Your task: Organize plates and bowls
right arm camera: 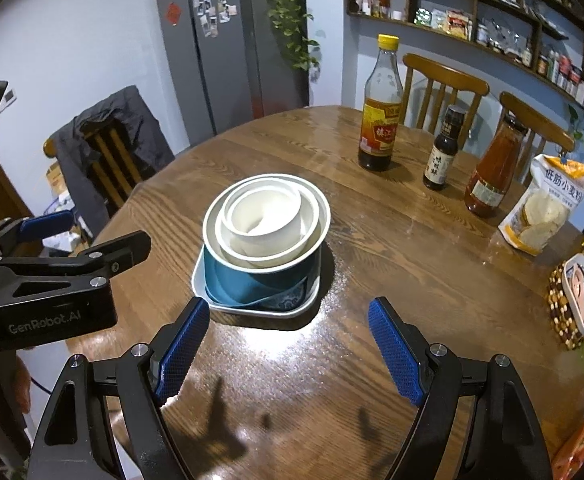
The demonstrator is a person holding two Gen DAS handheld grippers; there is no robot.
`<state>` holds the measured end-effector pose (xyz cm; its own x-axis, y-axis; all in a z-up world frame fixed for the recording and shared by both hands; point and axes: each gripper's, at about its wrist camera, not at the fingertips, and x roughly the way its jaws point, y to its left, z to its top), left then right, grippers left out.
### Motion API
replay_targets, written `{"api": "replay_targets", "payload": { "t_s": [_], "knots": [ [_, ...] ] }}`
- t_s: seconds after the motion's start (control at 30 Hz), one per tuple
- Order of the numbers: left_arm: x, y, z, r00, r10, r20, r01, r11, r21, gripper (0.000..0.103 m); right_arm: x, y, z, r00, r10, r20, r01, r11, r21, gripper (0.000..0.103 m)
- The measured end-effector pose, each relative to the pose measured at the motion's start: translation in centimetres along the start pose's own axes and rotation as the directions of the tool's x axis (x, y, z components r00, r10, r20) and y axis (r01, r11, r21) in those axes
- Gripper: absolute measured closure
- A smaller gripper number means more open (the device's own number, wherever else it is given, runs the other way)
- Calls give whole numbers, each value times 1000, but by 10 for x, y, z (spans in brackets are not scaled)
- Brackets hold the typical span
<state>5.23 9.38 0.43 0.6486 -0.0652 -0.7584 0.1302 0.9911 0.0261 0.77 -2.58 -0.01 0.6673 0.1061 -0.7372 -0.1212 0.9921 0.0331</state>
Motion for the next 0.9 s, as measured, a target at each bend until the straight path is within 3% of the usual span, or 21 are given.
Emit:
{"api": "replay_targets", "payload": {
  "t_s": [0.47,0.6,0.9],
  "knots": [
    [-12,-8,-5,999,-32,-23,31,999,-19,0,-2,1,-2,1000,28,8,-28,999,-33,21],
    [-11,-5,-4,996,-72,-47,70,997,-40,0,-2,2,-1,999,32,9,-31,998,-45,21],
    [-9,-3,-9,999,11,-46,-12,1000,-22,0,1,1,-1,999,35,2,-35,998,-45,21]
  ]
}}
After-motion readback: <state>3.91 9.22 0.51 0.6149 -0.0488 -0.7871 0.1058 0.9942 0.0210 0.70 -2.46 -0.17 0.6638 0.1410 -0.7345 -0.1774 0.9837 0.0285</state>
